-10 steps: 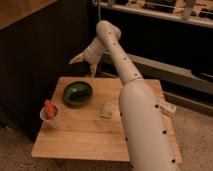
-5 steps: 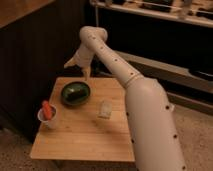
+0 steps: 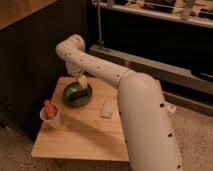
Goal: Place the eraser on the white sponge
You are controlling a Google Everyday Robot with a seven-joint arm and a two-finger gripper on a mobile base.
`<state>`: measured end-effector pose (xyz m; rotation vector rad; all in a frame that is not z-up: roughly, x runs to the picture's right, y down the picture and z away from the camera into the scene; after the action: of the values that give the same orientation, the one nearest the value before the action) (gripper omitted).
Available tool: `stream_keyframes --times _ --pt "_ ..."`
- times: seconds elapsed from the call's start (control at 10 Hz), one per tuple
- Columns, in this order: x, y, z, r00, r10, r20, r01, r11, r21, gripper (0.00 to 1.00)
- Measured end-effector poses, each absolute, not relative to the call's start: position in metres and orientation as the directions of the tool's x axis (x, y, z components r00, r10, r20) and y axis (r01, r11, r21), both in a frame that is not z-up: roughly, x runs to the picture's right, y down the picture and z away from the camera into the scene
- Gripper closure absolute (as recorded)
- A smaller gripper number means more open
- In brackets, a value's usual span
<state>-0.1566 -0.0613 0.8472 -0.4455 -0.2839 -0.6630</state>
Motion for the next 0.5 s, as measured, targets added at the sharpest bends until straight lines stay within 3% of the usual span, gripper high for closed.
stream_keyframes --times 0.5 --pt "-0.15 -0.055 0.883 0.653 -0.35 0.671 0.653 0.709 -0.266 0.2"
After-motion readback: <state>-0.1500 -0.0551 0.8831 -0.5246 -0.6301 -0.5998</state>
